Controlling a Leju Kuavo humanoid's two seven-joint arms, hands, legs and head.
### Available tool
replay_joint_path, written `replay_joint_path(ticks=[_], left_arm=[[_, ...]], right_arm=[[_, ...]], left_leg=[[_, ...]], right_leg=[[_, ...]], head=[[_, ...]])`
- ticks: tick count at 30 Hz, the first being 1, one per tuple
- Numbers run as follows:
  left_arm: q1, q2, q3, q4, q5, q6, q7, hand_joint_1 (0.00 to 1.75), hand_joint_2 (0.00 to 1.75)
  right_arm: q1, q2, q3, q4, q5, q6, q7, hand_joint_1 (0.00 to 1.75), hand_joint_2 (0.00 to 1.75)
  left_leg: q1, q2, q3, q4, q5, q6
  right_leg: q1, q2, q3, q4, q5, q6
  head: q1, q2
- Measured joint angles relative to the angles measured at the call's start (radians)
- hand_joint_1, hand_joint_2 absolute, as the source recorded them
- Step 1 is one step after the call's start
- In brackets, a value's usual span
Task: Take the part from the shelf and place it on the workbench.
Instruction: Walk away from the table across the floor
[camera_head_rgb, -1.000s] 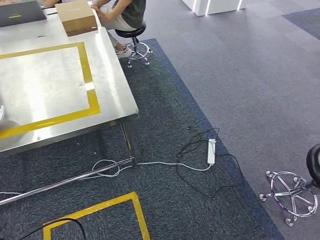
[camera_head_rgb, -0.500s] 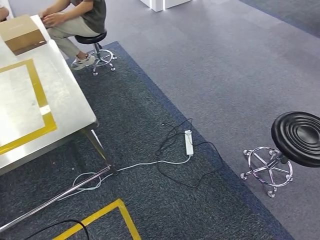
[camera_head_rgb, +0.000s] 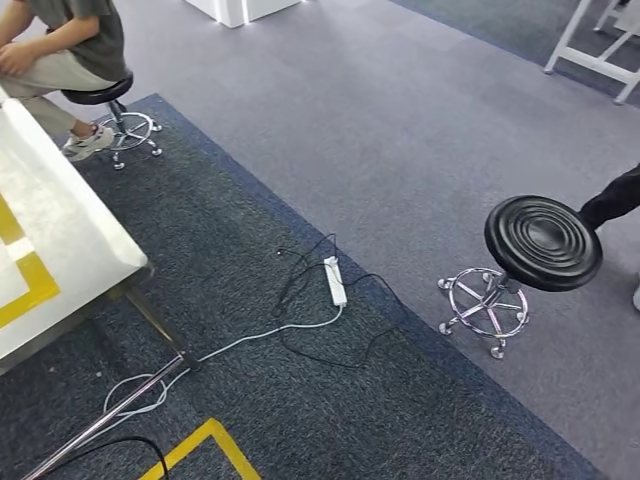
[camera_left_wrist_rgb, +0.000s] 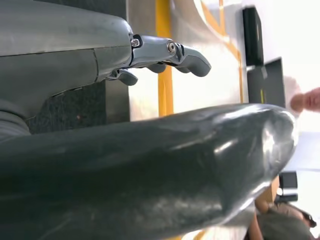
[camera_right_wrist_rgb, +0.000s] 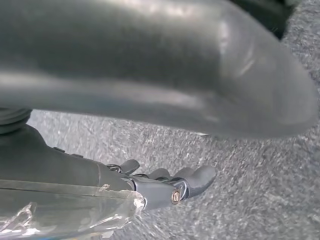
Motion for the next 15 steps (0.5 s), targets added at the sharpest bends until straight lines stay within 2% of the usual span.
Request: replay_joint_path(ticks=[1, 2, 3, 5, 6, 7, 10, 11, 12, 14, 15], left_arm=[[0.001, 0.000, 0.000, 0.000, 0.002, -0.002, 0.000, 0.00, 0.00], [0.000, -0.001, 0.000, -0.001, 0.003, -0.005, -0.001, 0.00, 0.00], [0.000, -0.001, 0.000, -0.001, 0.005, -0.005, -0.001, 0.00, 0.00], [-0.001, -0.001, 0.000, -0.001, 0.006, 0.004, -0.002, 0.00, 0.00], [-0.002, -0.001, 0.000, -0.001, 0.005, 0.011, -0.004, 0.00, 0.00], [-0.003, 0.000, 0.000, -0.001, 0.003, 0.018, -0.005, 0.00, 0.00], [-0.011, -0.001, -0.001, -0.001, -0.002, 0.028, -0.007, 0.00, 0.00], [-0.012, -0.001, -0.001, -0.001, -0.004, 0.030, -0.008, 0.00, 0.00], [-0.012, 0.000, -0.002, 0.000, -0.006, 0.033, -0.009, 0.00, 0.00], [-0.009, 0.003, -0.001, 0.007, -0.012, 0.039, -0.010, 0.00, 0.00], [-0.008, 0.005, -0.001, 0.012, -0.016, 0.041, -0.010, 0.00, 0.00]], right_arm=[[0.000, -0.001, 0.000, 0.001, 0.002, 0.002, -0.005, 0.00, 0.00], [0.000, -0.002, 0.000, 0.002, 0.003, 0.004, -0.011, 0.00, 0.00], [0.000, -0.003, 0.000, 0.004, 0.004, 0.007, -0.019, 0.00, 0.00], [-0.003, -0.005, 0.000, 0.007, 0.002, 0.012, -0.034, 0.00, 0.00], [-0.005, -0.006, 0.000, 0.010, 0.001, 0.013, -0.041, 0.00, 0.00], [-0.007, -0.006, 0.000, 0.013, 0.000, 0.013, -0.045, 0.00, 0.00], [-0.007, -0.007, 0.000, 0.021, -0.004, 0.009, -0.050, 0.00, 0.00], [-0.006, -0.006, 0.000, 0.022, -0.005, 0.004, -0.051, 0.00, 0.00], [-0.006, -0.006, 0.000, 0.024, -0.007, -0.003, -0.051, 0.00, 0.00], [-0.008, -0.004, 0.000, 0.027, -0.008, -0.020, -0.041, 0.00, 0.00], [-0.009, -0.004, -0.001, 0.028, -0.008, -0.027, -0.029, 0.00, 0.00]], left_leg=[[-0.001, 0.015, 0.003, 0.000, -0.002, 0.000], [-0.001, 0.029, 0.006, 0.000, -0.005, -0.002], [-0.001, 0.043, 0.011, 0.000, -0.009, -0.004], [-0.003, 0.067, 0.024, 0.000, -0.018, -0.012], [-0.005, 0.076, 0.029, 0.000, -0.022, -0.018], [-0.007, 0.084, 0.033, -0.002, -0.025, -0.024], [-0.006, 0.104, 0.044, -0.011, -0.029, -0.043], [-0.004, 0.092, 0.043, -0.004, -0.038, -0.047], [-0.004, 0.071, 0.033, 0.024, -0.057, -0.049], [-0.004, 0.019, -0.026, 0.143, -0.119, -0.050], [-0.005, 0.006, -0.064, 0.209, -0.144, -0.050]], right_leg=[[-0.001, -0.005, -0.017, 0.034, -0.006, 0.001], [-0.001, -0.008, -0.013, 0.026, 0.007, 0.000], [-0.001, -0.014, 0.013, -0.021, 0.035, -0.001], [0.002, -0.052, 0.093, -0.161, 0.091, -0.009], [0.005, -0.067, 0.121, -0.209, 0.106, -0.014], [0.008, -0.076, 0.134, -0.232, 0.110, -0.019], [0.010, -0.045, 0.132, -0.242, 0.113, -0.037], [0.008, -0.034, 0.134, -0.248, 0.116, -0.043], [0.006, -0.022, 0.138, -0.255, 0.120, -0.048], [0.004, 0.002, 0.140, -0.260, 0.123, -0.055], [0.005, 0.015, 0.139, -0.260, 0.123, -0.057]], head=[[0.001, 0.000], [0.001, 0.000], [0.002, 0.000], [0.001, 0.000], [0.000, 0.000], [0.000, 0.000], [-0.002, 0.000], [-0.004, 0.000], [-0.006, 0.000], [-0.012, 0.000], [-0.014, 0.000]])
